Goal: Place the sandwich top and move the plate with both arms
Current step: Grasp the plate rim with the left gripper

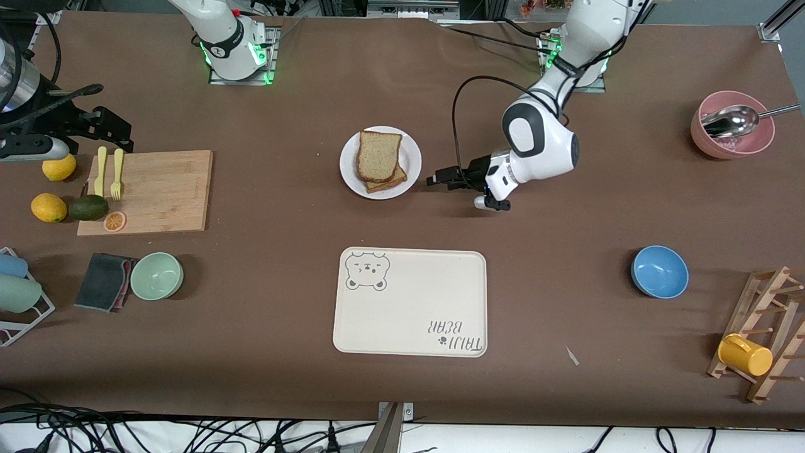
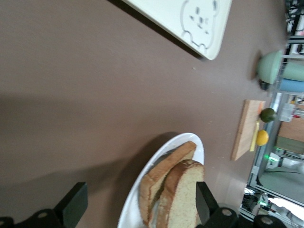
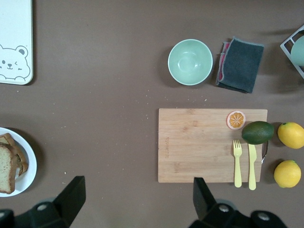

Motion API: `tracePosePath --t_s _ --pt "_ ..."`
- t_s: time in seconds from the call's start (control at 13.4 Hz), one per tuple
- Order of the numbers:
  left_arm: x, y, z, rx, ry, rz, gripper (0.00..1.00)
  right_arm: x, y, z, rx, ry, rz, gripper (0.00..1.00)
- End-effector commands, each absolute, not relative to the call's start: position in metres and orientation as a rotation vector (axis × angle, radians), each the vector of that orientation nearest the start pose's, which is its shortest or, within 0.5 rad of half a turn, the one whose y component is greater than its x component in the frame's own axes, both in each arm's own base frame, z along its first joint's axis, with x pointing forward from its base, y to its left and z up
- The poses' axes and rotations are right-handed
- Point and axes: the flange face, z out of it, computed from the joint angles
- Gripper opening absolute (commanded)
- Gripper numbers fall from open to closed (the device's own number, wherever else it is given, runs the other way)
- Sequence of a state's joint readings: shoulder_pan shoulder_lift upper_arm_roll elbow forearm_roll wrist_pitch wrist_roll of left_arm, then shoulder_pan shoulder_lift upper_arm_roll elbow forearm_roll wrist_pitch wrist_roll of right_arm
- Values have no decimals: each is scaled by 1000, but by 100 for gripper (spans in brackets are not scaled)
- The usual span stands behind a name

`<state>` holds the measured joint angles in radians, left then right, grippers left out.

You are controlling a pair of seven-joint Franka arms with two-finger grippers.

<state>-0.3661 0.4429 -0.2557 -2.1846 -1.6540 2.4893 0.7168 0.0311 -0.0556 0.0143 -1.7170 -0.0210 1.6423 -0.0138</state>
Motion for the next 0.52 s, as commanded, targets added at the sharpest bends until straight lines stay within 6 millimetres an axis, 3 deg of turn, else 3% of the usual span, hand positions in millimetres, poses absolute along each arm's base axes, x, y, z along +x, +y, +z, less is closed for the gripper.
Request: tracePosePath --t_s 0.0,0.15,0.45 --pt "419 -336 158 2146 162 -47 100 542 23 596 -3159 -111 22 100" --pt "397 -352 141 2126 118 1 100 542 23 596 -3159 -111 22 100" --pt "385 -352 131 2123 68 60 100 542 23 596 -3161 -114 22 100"
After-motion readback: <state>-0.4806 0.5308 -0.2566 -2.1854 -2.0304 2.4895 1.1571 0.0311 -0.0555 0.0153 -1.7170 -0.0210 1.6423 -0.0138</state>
